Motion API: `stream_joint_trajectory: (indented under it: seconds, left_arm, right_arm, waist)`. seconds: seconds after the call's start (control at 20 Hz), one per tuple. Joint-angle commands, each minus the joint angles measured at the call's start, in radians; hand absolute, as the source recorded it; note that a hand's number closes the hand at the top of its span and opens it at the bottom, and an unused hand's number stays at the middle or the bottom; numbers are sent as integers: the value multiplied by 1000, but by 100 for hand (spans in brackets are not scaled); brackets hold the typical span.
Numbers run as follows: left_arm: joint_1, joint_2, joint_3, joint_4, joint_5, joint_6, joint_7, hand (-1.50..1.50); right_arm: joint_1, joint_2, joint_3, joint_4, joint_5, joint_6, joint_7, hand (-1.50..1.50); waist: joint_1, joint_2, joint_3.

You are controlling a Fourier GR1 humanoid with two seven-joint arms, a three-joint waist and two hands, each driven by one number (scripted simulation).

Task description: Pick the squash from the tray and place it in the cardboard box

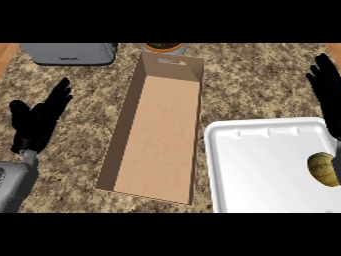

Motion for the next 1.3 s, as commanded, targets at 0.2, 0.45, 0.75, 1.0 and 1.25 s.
stream_joint_trajectory:
  seconds: [0.2, 0.45, 0.75, 1.0, 1.25]
  left_arm:
    - [80, 117, 59, 41, -133, 126, -39, 0]
    - [116, 126, 64, 43, -150, 153, -39, 0]
    - [133, 113, 59, 25, -169, 180, -67, 0]
    - [144, 97, 42, 23, -188, 193, -69, 0]
    - [123, 92, 40, 25, -188, 190, -59, 0]
  right_arm:
    - [110, 47, -77, -1, -367, 495, -231, -150]
    - [211, -160, -10, -27, -9, 629, -579, -150]
    - [294, -132, -96, 189, -210, 982, -867, -150]
    - [256, -222, -149, 212, -77, 946, -996, -150]
    - [233, -338, -82, 191, 142, 828, -1062, -150]
  waist:
    - [9, -4, 26]
    - [8, 6, 27]
    - [14, 11, 26]
    - [20, 9, 24]
    - [43, 16, 24]
